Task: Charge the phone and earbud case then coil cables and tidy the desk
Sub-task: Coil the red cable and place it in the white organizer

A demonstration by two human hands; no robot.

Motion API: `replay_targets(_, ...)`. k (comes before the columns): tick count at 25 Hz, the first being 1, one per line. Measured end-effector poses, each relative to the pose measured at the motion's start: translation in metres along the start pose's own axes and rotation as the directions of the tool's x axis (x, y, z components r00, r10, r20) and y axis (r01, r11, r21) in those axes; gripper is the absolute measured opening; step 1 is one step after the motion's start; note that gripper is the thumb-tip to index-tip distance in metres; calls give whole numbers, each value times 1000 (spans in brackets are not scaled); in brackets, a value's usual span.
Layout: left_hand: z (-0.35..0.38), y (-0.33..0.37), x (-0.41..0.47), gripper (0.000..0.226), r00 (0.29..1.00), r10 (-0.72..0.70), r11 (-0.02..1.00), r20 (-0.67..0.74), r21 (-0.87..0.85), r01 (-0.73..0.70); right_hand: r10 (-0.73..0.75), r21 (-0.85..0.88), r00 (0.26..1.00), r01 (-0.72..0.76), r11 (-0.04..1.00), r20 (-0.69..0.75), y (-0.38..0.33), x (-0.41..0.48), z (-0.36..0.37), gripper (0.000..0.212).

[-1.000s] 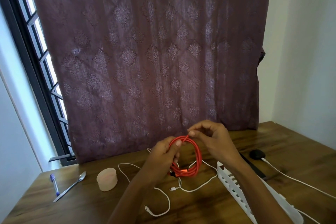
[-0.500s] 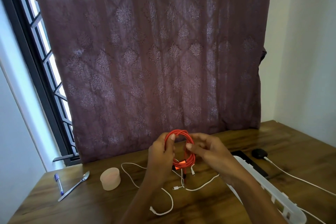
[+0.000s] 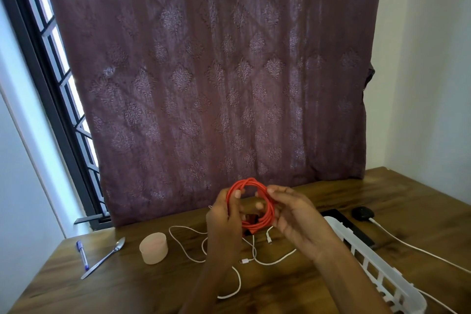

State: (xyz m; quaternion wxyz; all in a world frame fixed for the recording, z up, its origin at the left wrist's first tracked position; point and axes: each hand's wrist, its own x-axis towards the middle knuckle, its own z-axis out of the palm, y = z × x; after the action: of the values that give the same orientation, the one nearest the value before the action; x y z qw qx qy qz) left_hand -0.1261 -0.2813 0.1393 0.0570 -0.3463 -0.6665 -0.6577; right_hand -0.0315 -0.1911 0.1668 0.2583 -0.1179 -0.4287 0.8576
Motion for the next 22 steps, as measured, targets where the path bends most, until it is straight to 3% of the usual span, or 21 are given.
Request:
replay_targets(2,2,-2,2,20,996,-2,1000,-85,21,4,-147,-278,984,115,954,-97,5,-6,-4,20)
replay_targets(4,4,-1,3,19,991,-2,1000,-133,20,5,-401,-613,901,226,757,-163,12,-11,-7,26)
replay_targets(6,9,3,1,17,989,18,1000,-145,22,-15,-499,-731,862,286,619,-86,17,-15,-6,24)
replay_targets(8,13,4,0,17,988,36,999,-147,25,-33,-447,-748,893,267,608,-44,20,-14,-3,19)
replay_targets(12,11,5,0,17,993,34,999,-115,22,-31,-264,-552,963,187,812,-61,4,-14,-12,25)
replay_targets(15,9,8,0,20,992,-88,986,-91,-150,73,-327,-703,945,247,667,22,-9,-13,-27,15)
replay_targets(18,10,14,0,21,972,-236,883,14,-415,221,-519,-833,855,301,465,19,-5,-12,-34,12)
replay_targets(20,14,17,-2,22,961,-271,833,63,-485,267,-569,-825,822,311,472,-16,7,-13,-34,20)
replay_targets(22,19,19,-4,23,963,-267,844,46,-471,257,-516,-746,853,293,598,-79,22,-13,-30,21)
